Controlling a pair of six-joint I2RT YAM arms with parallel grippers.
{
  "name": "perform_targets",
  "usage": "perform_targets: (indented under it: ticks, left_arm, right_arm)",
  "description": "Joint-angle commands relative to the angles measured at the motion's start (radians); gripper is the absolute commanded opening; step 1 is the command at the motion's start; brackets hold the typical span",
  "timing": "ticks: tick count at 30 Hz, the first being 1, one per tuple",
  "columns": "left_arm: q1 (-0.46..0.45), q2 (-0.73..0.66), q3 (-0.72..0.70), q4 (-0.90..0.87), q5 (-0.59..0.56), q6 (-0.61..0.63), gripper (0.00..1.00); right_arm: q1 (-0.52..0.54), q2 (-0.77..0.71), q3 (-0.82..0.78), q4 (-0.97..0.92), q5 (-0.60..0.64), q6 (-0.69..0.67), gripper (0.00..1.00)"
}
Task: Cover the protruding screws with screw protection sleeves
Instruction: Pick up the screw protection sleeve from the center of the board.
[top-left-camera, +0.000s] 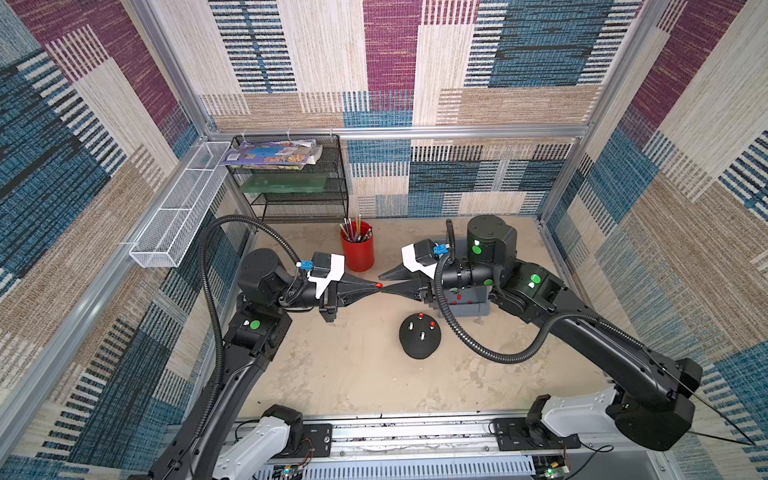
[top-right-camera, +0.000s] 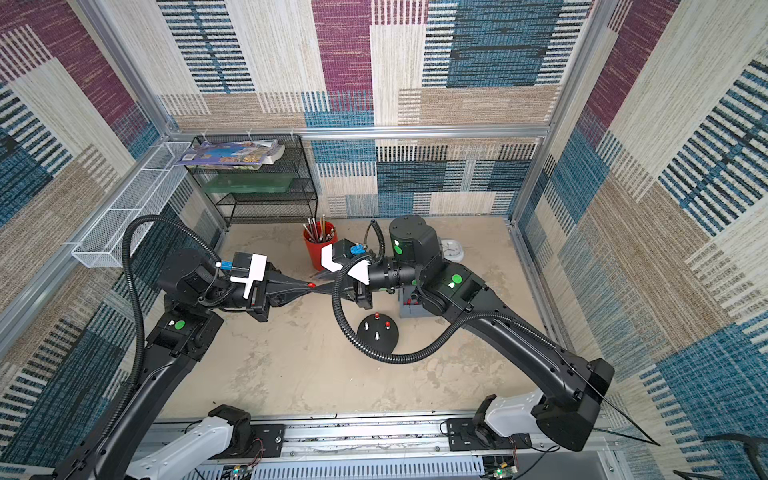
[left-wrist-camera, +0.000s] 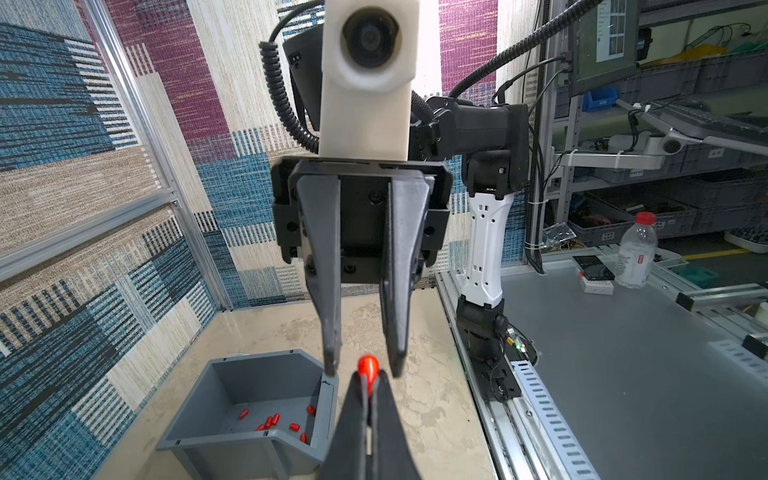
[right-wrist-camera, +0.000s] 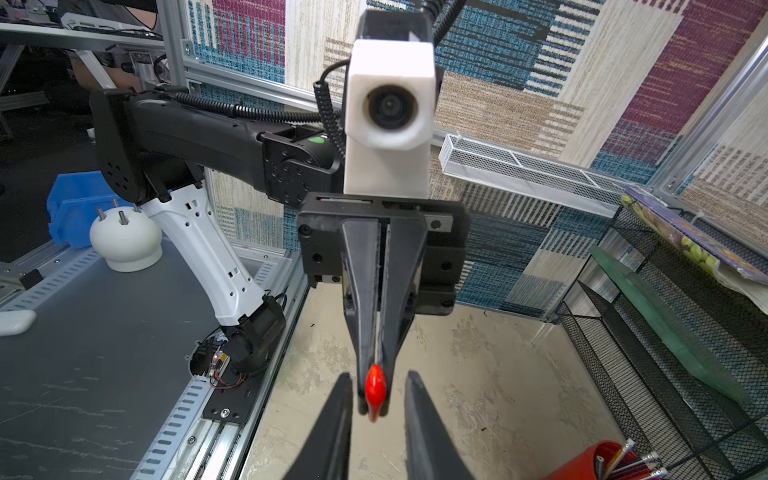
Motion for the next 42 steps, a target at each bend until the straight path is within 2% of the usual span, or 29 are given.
perform_targets:
  ticks: [1, 7, 11, 25, 37, 42]
  left_arm:
    - [-0.002, -0.006, 0.009, -0.029, 0.023, 0.024, 0.00]
    - [-0.002, -0.014, 0.010, -0.050, 0.025, 0.044, 0.00]
    - [-0.002, -0.015, 0.009, -0.060, 0.022, 0.055, 0.00]
    - [-0.003, -0.016, 0.009, -0.072, 0.022, 0.067, 0.00]
    - [-0.003, -0.030, 0.006, -0.073, 0.024, 0.072, 0.00]
    - [-0.004, -0.037, 0.006, -0.078, 0.014, 0.072, 0.00]
  right_arm:
    - [0.002, 0.008, 0.014, -0.005, -0.025, -0.008, 0.22]
    - [0.003, 0.028, 0.043, -0.048, -0.056, -0.018, 0.17]
    - [0.003, 0.036, 0.059, -0.069, -0.075, -0.020, 0.21]
    - [0.003, 0.027, 0.059, -0.068, -0.075, -0.021, 0.19]
    - [0.003, 0.051, 0.087, -0.101, -0.076, -0.023, 0.09]
    - [0.008, 0.058, 0.095, -0.111, -0.075, -0.024, 0.11]
